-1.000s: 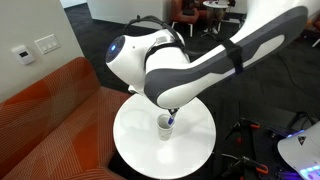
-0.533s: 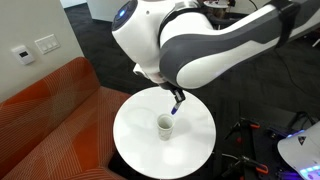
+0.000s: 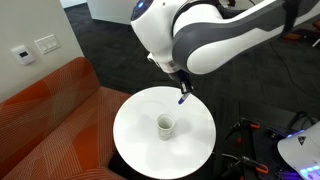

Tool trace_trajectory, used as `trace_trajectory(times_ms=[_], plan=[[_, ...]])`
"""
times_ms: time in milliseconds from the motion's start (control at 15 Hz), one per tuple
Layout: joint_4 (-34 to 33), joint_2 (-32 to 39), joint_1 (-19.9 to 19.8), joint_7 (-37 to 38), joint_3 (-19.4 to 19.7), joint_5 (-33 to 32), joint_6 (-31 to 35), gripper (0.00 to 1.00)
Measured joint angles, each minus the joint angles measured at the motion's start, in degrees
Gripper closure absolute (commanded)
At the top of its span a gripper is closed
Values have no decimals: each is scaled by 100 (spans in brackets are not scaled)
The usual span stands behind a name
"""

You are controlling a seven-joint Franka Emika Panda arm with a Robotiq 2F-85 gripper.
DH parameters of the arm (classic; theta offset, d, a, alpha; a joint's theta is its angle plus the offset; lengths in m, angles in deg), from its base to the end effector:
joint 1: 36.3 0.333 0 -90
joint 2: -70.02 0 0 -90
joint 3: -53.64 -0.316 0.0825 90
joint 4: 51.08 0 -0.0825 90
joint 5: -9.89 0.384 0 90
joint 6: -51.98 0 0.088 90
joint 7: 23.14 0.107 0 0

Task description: Pick up the marker inside the white cup and place it on the table-top

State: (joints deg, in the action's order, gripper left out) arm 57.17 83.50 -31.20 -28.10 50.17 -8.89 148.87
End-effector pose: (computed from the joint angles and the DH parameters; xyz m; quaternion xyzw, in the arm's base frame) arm 0.5599 0.0519 0.3593 0.9515 0.1679 -0.2070 0.1536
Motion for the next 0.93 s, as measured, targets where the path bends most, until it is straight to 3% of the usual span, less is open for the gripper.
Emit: trace_trajectory(times_ms=[467,933], plan=[[275,245,-262,325,230,79,1045,95],[274,410,-341,661,503,25,1507,95]])
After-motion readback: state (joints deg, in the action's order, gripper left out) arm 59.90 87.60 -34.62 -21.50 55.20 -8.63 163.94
